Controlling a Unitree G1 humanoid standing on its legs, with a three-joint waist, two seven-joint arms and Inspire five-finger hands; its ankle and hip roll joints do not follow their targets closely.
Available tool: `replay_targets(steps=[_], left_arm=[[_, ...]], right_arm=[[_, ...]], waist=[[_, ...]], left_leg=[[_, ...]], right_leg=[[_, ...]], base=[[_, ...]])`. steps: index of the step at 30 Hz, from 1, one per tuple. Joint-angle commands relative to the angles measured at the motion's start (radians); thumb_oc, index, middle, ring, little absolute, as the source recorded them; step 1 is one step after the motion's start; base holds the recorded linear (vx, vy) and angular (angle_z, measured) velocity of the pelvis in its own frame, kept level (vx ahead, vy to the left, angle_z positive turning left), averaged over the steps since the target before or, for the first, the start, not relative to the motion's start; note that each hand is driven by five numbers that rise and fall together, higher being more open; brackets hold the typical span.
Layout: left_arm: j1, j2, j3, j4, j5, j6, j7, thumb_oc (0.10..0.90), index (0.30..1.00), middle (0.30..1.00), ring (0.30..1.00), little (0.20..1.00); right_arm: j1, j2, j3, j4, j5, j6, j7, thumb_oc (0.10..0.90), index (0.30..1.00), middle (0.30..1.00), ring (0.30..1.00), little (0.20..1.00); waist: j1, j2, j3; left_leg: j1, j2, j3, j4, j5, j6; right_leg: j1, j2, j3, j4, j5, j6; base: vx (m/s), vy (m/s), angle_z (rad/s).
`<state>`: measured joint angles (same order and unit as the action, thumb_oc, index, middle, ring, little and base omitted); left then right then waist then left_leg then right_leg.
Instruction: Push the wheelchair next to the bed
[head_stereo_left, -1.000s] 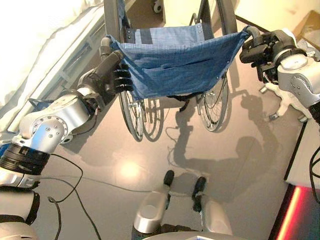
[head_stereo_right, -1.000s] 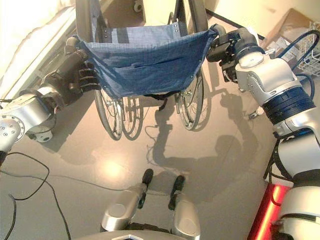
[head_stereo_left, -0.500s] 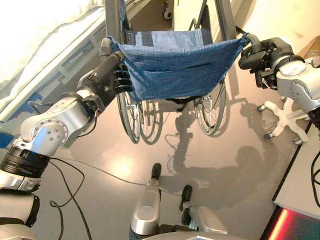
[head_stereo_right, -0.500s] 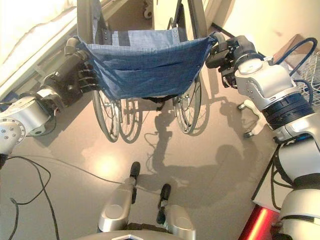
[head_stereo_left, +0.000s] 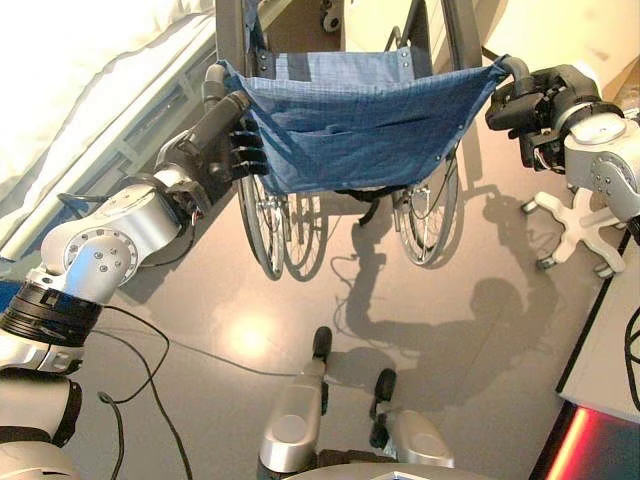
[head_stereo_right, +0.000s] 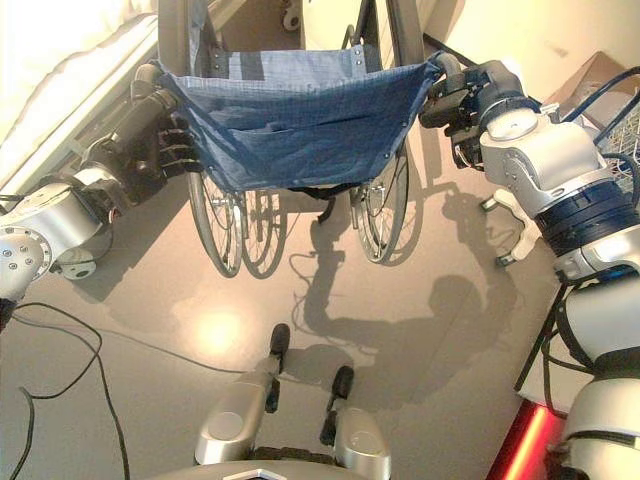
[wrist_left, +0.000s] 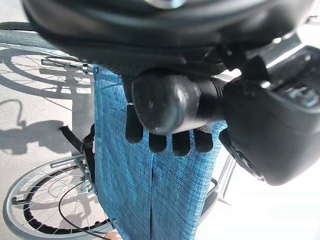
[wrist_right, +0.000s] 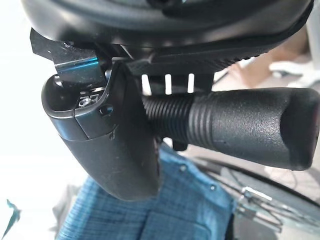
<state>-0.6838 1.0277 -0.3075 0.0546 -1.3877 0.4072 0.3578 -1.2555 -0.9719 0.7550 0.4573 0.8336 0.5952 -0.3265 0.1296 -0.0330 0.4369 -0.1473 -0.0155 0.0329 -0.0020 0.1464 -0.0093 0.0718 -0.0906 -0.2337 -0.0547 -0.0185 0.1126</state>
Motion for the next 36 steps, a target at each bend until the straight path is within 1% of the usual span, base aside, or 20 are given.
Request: replay_targets(steps=[1,6,8,13,14,16,18,19,20,21,22,24,25,26,27,28,29,30,31,36], left_arm=[[-0.081,-0.008,0.098,0.072,0.058,-0.129,0.012,0.800,0.900,0.900,0.900,0.900],[-0.060,0.016,0.140,0.059,0.059,-0.155,0.037,0.800,0.900,0.900,0.900,0.900],[-0.045,0.025,0.163,0.050,0.057,-0.155,0.040,0.800,0.900,0.900,0.900,0.900],[0.069,0.053,0.282,-0.001,0.074,-0.158,0.021,0.800,0.900,0.900,0.900,0.900],[0.115,0.060,0.325,-0.030,0.075,-0.157,0.021,0.800,0.900,0.900,0.900,0.900],[0.171,0.065,0.377,-0.054,0.082,-0.154,0.010,0.800,0.900,0.900,0.900,0.900],[0.265,0.062,0.454,-0.095,0.092,-0.154,-0.002,0.800,0.900,0.900,0.900,0.900],[0.270,0.062,0.458,-0.099,0.092,-0.154,-0.002,0.800,0.900,0.900,0.900,0.900],[0.342,0.056,0.520,-0.128,0.105,-0.152,-0.017,0.800,0.900,0.900,0.900,0.900],[0.369,0.054,0.543,-0.140,0.105,-0.154,-0.021,0.800,0.900,0.900,0.900,0.900],[0.413,0.053,0.581,-0.161,0.112,-0.160,-0.020,0.800,0.900,0.900,0.900,0.900],[0.457,0.054,0.629,-0.175,0.116,-0.166,-0.031,0.800,0.900,0.900,0.900,0.900],[0.489,0.056,0.663,-0.188,0.120,-0.170,-0.035,0.800,0.900,0.900,0.900,0.900],[0.505,0.056,0.682,-0.190,0.127,-0.173,-0.037,0.800,0.900,0.900,0.900,0.900],[0.539,0.055,0.716,-0.196,0.142,-0.175,-0.050,0.800,0.900,0.900,0.900,0.900],[0.554,0.055,0.731,-0.198,0.152,-0.178,-0.054,0.800,0.900,0.900,0.900,0.900],[0.587,0.053,0.764,-0.208,0.156,-0.181,-0.061,0.800,0.900,0.900,0.900,0.900],[0.602,0.052,0.779,-0.207,0.156,-0.184,-0.065,0.800,0.900,0.900,0.900,0.900],[0.635,0.054,0.816,-0.206,0.150,-0.181,-0.076,0.800,0.900,0.900,0.900,0.900],[0.684,0.055,0.865,-0.198,0.129,-0.166,-0.081,0.800,0.900,0.900,0.900,0.900]], right_arm=[[-0.031,-0.011,-0.001,-0.092,0.034,-0.171,0.023,0.800,0.900,0.900,0.900,0.900],[0.010,-0.044,-0.050,-0.128,0.044,-0.181,0.001,0.800,0.900,0.900,0.900,0.900],[0.027,-0.062,-0.071,-0.141,0.043,-0.184,0.000,0.800,0.900,0.900,0.900,0.900],[0.106,-0.128,-0.163,-0.211,0.057,-0.191,-0.025,0.800,0.900,0.900,0.900,0.900],[0.140,-0.148,-0.198,-0.235,0.053,-0.194,-0.033,0.800,0.900,0.900,0.900,0.900],[0.172,-0.177,-0.239,-0.257,0.057,-0.197,-0.034,0.800,0.900,0.900,0.900,0.900],[0.243,-0.213,-0.313,-0.292,0.057,-0.200,-0.047,0.800,0.900,0.900,0.900,0.900],[0.249,-0.212,-0.318,-0.296,0.056,-0.200,-0.048,0.800,0.900,0.900,0.900,0.900],[0.312,-0.243,-0.385,-0.322,0.057,-0.195,-0.046,0.800,0.900,0.900,0.900,0.900],[0.336,-0.257,-0.411,-0.329,0.057,-0.194,-0.043,0.800,0.900,0.900,0.900,0.900],[0.386,-0.274,-0.459,-0.345,0.052,-0.192,-0.041,0.800,0.900,0.900,0.900,0.900],[0.446,-0.292,-0.518,-0.362,0.051,-0.191,-0.046,0.800,0.900,0.900,0.900,0.900],[0.497,-0.300,-0.569,-0.373,0.046,-0.192,-0.051,0.800,0.900,0.900,0.900,0.900],[0.519,-0.307,-0.594,-0.375,0.043,-0.192,-0.061,0.800,0.900,0.900,0.900,0.900],[0.574,-0.315,-0.651,-0.387,0.039,-0.193,-0.067,0.800,0.900,0.900,0.900,0.900],[0.596,-0.320,-0.674,-0.391,0.038,-0.189,-0.074,0.800,0.900,0.900,0.900,0.900],[0.656,-0.324,-0.736,-0.405,0.031,-0.182,-0.083,0.800,0.900,0.900,0.900,0.900],[0.676,-0.330,-0.757,-0.406,0.024,-0.176,-0.089,0.800,0.900,0.900,0.900,0.900],[0.726,-0.339,-0.810,-0.407,0.014,-0.162,-0.088,0.800,0.900,0.900,0.900,0.900],[0.808,-0.348,-0.896,-0.414,0.023,-0.136,-0.109,0.800,0.900,0.900,0.900,0.900]], waist=[[0.015,-0.010,-0.218],[0.012,-0.009,-0.229],[0.012,-0.010,-0.232],[0.011,-0.017,-0.247],[0.012,-0.019,-0.252],[0.013,-0.021,-0.255],[0.013,-0.023,-0.261],[0.012,-0.024,-0.262],[0.011,-0.025,-0.268],[0.012,-0.024,-0.270],[0.011,-0.026,-0.275],[0.008,-0.026,-0.278],[0.009,-0.027,-0.280],[0.008,-0.026,-0.280],[0.007,-0.027,-0.281],[0.006,-0.027,-0.281],[0.005,-0.028,-0.282],[0.005,-0.027,-0.282],[0.004,-0.027,-0.285],[0.006,-0.028,-0.287]], left_leg=[[0.071,0.012,0.012,0.019,-0.090,-0.036],[0.091,0.014,0.013,0.009,-0.098,-0.035],[0.096,0.017,0.014,0.009,-0.101,-0.035],[0.111,0.023,0.012,0.000,-0.106,-0.035],[0.115,0.025,0.012,-0.004,-0.107,-0.036],[0.118,0.027,0.013,-0.007,-0.108,-0.037],[0.121,0.029,0.012,-0.010,-0.108,-0.038],[0.121,0.029,0.012,-0.010,-0.108,-0.038],[0.124,0.030,0.012,-0.014,-0.107,-0.038],[0.126,0.031,0.011,-0.017,-0.107,-0.038],[0.128,0.032,0.011,-0.021,-0.106,-0.039],[0.131,0.034,0.014,-0.025,-0.104,-0.040],[0.131,0.035,0.014,-0.027,-0.103,-0.041],[0.131,0.036,0.014,-0.029,-0.103,-0.042],[0.132,0.037,0.015,-0.030,-0.103,-0.043],[0.132,0.038,0.015,-0.030,-0.103,-0.043],[0.133,0.039,0.015,-0.030,-0.104,-0.044],[0.133,0.040,0.016,-0.029,-0.104,-0.045],[0.134,0.041,0.018,-0.030,-0.104,-0.046],[0.132,0.044,0.022,-0.026,-0.102,-0.049]], right_leg=[[-0.044,-0.021,-0.031,0.032,0.052,0.000],[-0.035,-0.019,-0.036,0.035,0.045,-0.001],[-0.033,-0.018,-0.038,0.036,0.041,-0.002],[-0.025,-0.008,-0.038,0.037,0.032,-0.007],[-0.022,-0.006,-0.038,0.035,0.030,-0.008],[-0.020,-0.004,-0.039,0.034,0.027,-0.009],[-0.018,-0.001,-0.040,0.033,0.024,-0.010],[-0.018,-0.001,-0.040,0.033,0.024,-0.010],[-0.017,0.001,-0.040,0.033,0.023,-0.010],[-0.016,0.001,-0.040,0.033,0.022,-0.010],[-0.015,0.003,-0.043,0.032,0.021,-0.010],[-0.014,0.004,-0.045,0.033,0.019,-0.010],[-0.013,0.004,-0.047,0.035,0.017,-0.011],[-0.013,0.005,-0.048,0.035,0.016,-0.011],[-0.014,0.006,-0.051,0.037,0.014,-0.011],[-0.014,0.006,-0.052,0.038,0.013,-0.012],[-0.014,0.006,-0.053,0.040,0.011,-0.012],[-0.015,0.006,-0.054,0.040,0.010,-0.012],[-0.014,0.006,-0.057,0.042,0.008,-0.012],[-0.016,0.007,-0.062,0.049,0.004,-0.014]], base=[[0.04,0.005,0.00],[0.04,-0.006,0.00],[0.04,-0.020,0.01],[0.05,-0.017,0.01],[0.04,-0.017,-0.02],[0.02,-0.009,0.00],[0.00,0.000,0.00],[0.02,-0.017,0.04],[0.02,-0.016,0.03],[0.03,-0.023,0.04],[0.00,0.000,0.00],[0.00,0.000,0.00],[0.00,-0.020,0.04],[-0.01,-0.026,0.04],[0.00,0.000,0.00],[0.00,0.000,0.00],[0.00,0.000,0.00],[0.00,0.000,0.00],[0.00,0.000,0.00],[0.00,0.000,0.00]])
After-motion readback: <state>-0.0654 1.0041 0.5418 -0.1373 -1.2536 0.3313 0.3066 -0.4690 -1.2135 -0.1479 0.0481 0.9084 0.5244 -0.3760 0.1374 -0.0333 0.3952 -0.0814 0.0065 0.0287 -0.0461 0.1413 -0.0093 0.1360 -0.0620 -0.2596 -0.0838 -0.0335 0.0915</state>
